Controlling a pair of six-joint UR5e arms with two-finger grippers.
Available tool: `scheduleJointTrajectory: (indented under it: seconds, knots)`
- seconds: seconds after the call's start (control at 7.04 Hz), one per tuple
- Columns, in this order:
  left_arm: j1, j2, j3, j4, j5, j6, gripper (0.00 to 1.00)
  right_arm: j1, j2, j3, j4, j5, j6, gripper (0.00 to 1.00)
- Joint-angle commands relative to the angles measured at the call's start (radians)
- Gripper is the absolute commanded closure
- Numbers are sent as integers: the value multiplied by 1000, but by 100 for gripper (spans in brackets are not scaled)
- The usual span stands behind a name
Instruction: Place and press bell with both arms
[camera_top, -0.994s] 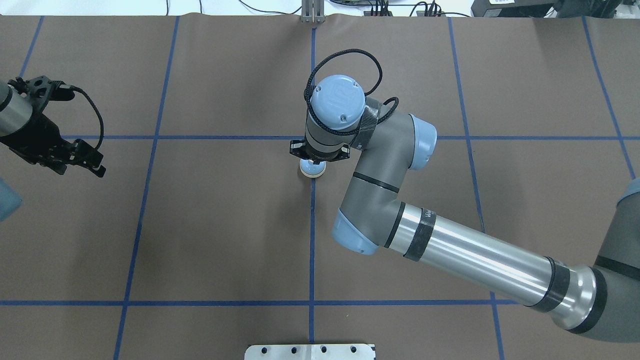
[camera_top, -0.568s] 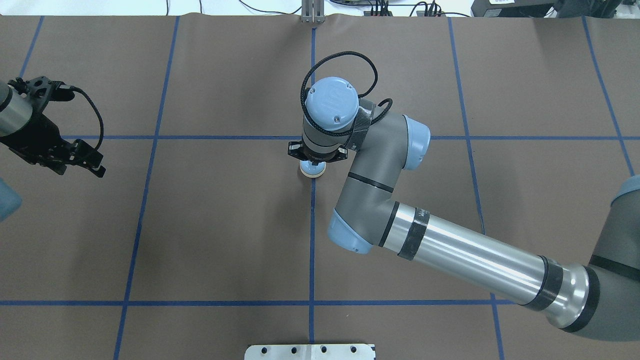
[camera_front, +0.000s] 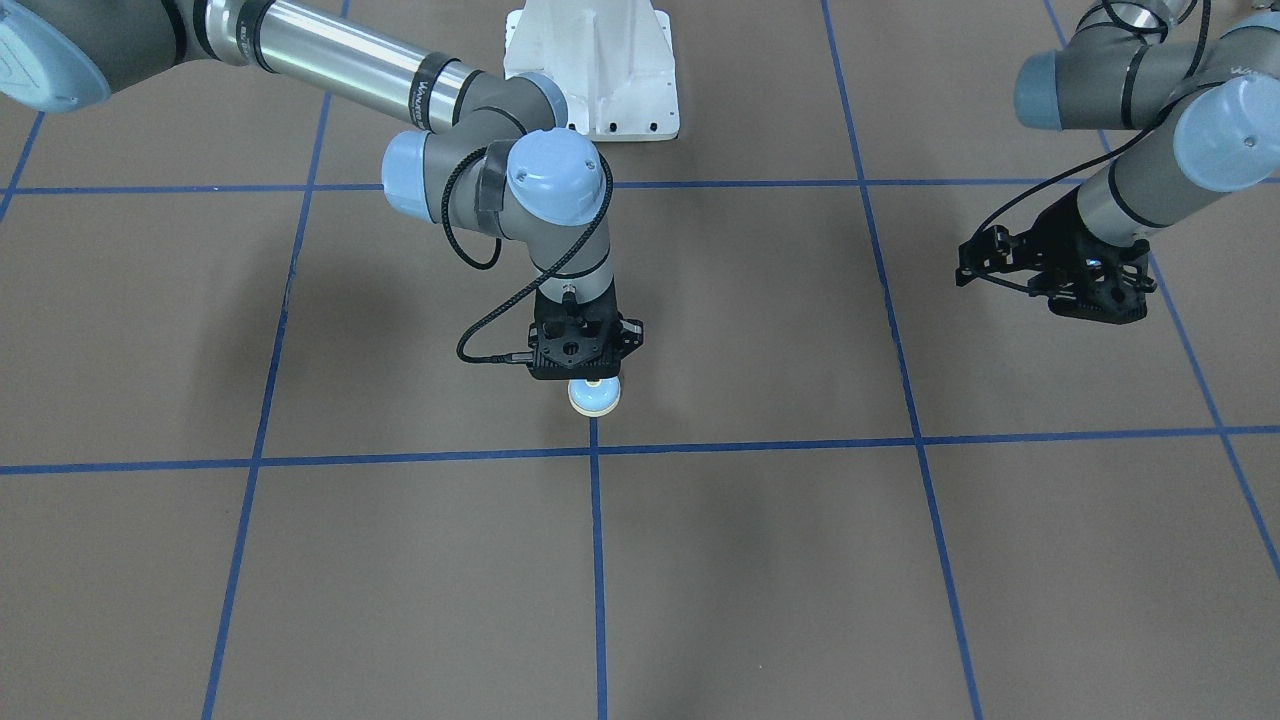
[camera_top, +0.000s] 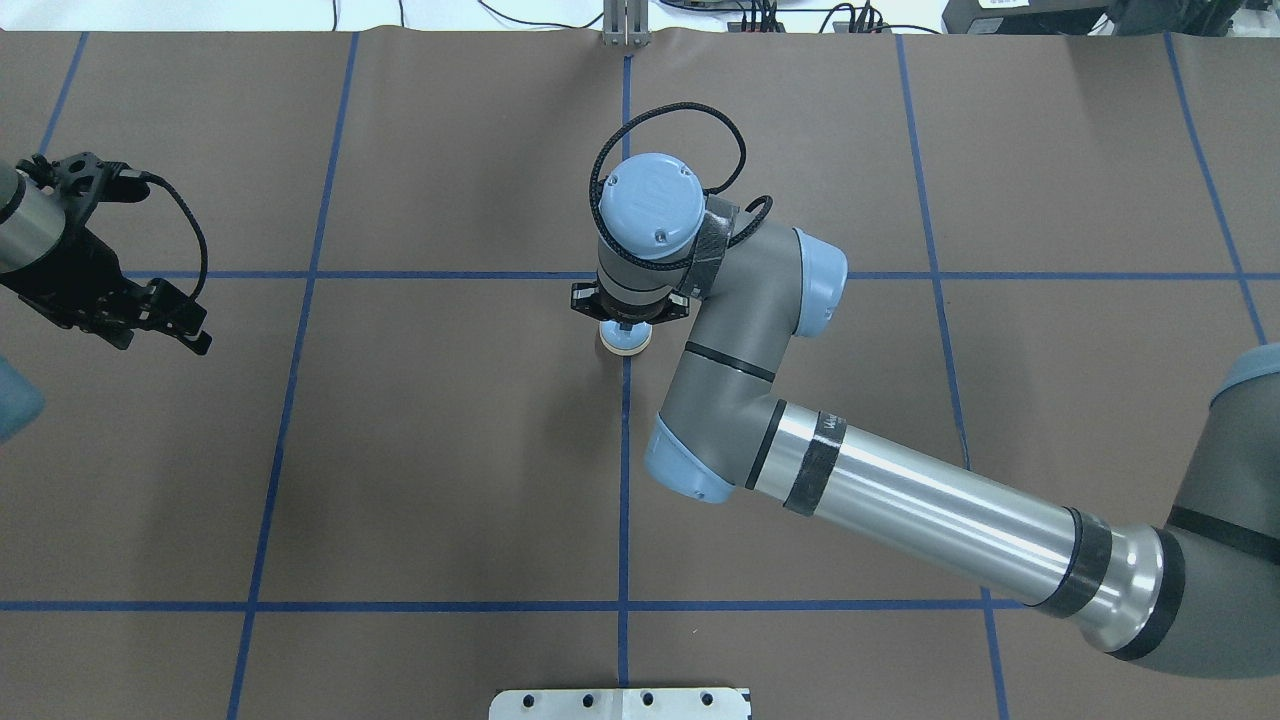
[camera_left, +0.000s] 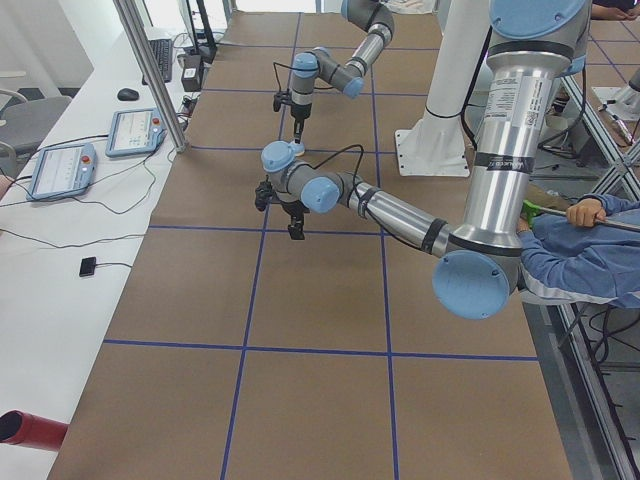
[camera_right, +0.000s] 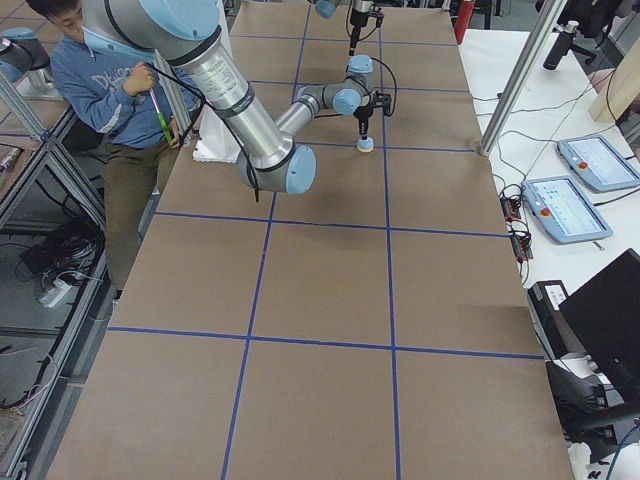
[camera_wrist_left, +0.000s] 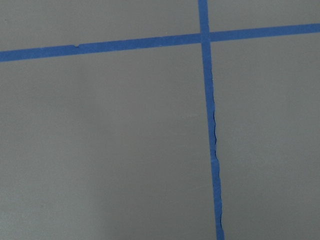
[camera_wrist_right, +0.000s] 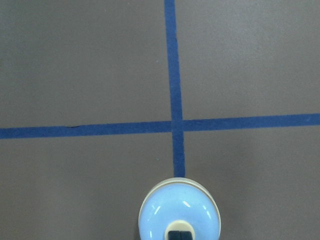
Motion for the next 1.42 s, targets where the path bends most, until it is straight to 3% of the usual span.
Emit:
scheduleJointTrajectory:
  seconds: [0.0,0.14,0.43,0.57,0.71,0.99,1.14,1.28]
  knots:
    - [0,0,-1,0,0,-2,1,2,11,2,0,4,-6,100]
    - [0,0,-1,0,0,-2,1,2,13,10,-3,7,-6,100]
    - [0,0,-1,0,0,-2,1,68,-63,165,-75,84,-8,100]
    - [-2,0,-1,0,0,0,1,88,-170,295,-87,86,-14,100]
    - [-3,1,-4,0,2,6,1,141,-291,418,-88,141,-25,100]
    - [-38,30,-19,-2,2,18,1,285,-535,592,-88,278,-215,100]
    - [-75,54,-22,-2,2,78,1,367,-656,647,-86,324,-333,90]
    - [-131,102,-27,-2,2,197,1,449,-784,686,-81,374,-509,52]
